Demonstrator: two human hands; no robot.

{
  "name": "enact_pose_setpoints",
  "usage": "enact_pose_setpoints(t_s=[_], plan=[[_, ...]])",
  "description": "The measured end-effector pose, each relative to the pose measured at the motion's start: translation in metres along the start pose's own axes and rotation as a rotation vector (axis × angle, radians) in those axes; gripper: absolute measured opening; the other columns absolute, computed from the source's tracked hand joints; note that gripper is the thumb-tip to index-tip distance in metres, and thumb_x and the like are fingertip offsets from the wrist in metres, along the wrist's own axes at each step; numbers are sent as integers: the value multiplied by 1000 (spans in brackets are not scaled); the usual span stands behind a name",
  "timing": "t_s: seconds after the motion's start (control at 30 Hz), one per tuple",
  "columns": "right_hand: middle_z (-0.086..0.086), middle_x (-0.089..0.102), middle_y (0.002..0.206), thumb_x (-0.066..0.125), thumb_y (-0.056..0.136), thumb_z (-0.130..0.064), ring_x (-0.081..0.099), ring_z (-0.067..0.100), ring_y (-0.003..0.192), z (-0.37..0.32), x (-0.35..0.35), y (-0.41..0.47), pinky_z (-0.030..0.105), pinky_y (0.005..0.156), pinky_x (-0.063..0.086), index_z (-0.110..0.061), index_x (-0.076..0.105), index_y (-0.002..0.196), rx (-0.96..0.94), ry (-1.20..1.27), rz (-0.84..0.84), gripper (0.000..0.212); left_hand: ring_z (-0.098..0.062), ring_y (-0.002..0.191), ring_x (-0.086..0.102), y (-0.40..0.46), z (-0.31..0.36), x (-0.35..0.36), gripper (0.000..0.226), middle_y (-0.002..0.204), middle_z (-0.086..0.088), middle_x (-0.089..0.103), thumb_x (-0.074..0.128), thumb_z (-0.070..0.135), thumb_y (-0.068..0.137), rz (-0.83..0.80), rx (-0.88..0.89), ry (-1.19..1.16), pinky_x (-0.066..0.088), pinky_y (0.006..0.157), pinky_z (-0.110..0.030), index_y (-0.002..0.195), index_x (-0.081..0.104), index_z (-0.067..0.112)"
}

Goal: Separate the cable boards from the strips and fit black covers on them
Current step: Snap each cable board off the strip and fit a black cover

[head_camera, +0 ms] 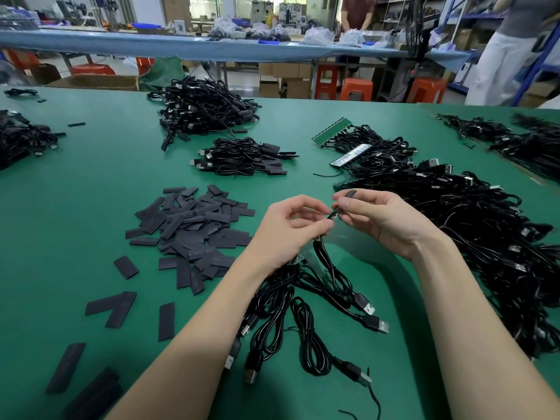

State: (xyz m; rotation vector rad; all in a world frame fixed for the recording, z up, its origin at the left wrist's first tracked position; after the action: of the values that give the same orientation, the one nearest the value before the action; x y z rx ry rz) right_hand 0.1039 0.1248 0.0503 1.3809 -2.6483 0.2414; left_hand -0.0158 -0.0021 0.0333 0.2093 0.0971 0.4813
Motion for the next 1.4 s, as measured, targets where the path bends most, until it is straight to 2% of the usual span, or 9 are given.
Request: enact_pose_setpoints(t_s=[0.23, 0.37, 0.6, 0.73, 0.83, 1.03, 1.1, 1.3, 1.4], plan=[[2, 74, 79, 76, 72, -14, 69, 6, 69, 3, 2, 2, 12, 68, 55, -5, 74, 86, -29, 44, 68, 16, -16, 76, 74, 1, 2, 1, 15, 83, -3, 76, 80, 6, 83, 56, 64, 75, 59, 80, -25, 89, 75, 20], [2, 74, 79, 77, 71, -14, 70, 6, 69, 6, 3, 3, 12, 67, 55, -1, 73, 88, -14, 48, 71, 22, -16, 78, 74, 1, 0, 0, 14, 83, -3, 77, 81, 7, 83, 66, 61, 92, 59, 80, -25, 89, 76, 19], [3, 73, 82, 78, 73, -12, 70, 7, 71, 9, 5, 3, 12, 68, 55, -8, 80, 82, 19, 38, 29, 11, -20, 79, 75, -1, 1, 0, 17, 82, 0, 77, 83, 9, 80, 81, 80, 84, 61, 81, -30, 89, 76, 22], [5, 74, 81, 78, 72, -14, 69, 7, 69, 12, 10, 3, 13, 66, 55, -6, 79, 85, 37, 26, -5, 15, -36, 78, 74, -2, 3, -3, 29, 81, -8, 76, 85, 9, 77, 122, 90, 22, 62, 80, -41, 93, 61, 16], [3, 73, 79, 78, 73, -14, 67, 6, 66, 13, 10, 2, 12, 65, 55, -3, 75, 93, 50, 23, -8, 23, -42, 79, 71, -2, 1, -4, 27, 82, -11, 74, 85, 9, 77, 116, 93, 45, 61, 81, -49, 89, 61, 13], [3, 73, 78, 76, 74, -14, 66, 4, 61, 14, 11, 0, 11, 62, 53, -1, 73, 98, 82, 32, -28, 27, -30, 76, 74, -2, 0, -4, 22, 80, -7, 74, 86, 10, 77, 129, 132, 89, 62, 74, -36, 83, 66, 14], [3, 73, 77, 76, 74, -14, 66, 4, 61, 14, 11, 0, 11, 61, 53, -1, 73, 97, 82, 35, -28, 27, -28, 75, 74, -2, 0, -3, 20, 79, -6, 74, 86, 11, 77, 132, 141, 107, 60, 73, -38, 81, 67, 16], [4, 75, 82, 74, 76, -13, 69, 5, 65, 16, 15, 0, 11, 61, 54, -10, 82, 82, 71, 180, 24, 10, -10, 71, 69, -2, 3, -2, 18, 78, 2, 74, 85, 14, 78, 138, 172, 82, 57, 70, -23, 78, 71, 24], [3, 75, 82, 73, 78, -14, 69, 5, 66, 16, 15, 0, 11, 61, 55, -12, 82, 80, 89, 184, 16, 9, -12, 72, 70, -2, 3, -2, 17, 78, 2, 74, 86, 16, 77, 151, 192, 90, 60, 72, -26, 76, 72, 25]])
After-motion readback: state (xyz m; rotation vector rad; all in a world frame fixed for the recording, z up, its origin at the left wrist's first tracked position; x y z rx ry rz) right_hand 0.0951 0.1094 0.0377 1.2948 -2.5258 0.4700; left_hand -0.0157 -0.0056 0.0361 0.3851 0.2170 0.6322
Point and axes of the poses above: each hand's wrist, its own y-axis towards the middle knuckle, its own x-axis out of the palm, z = x × y, the point moved 5 cm from there along y, towards the middle knuckle
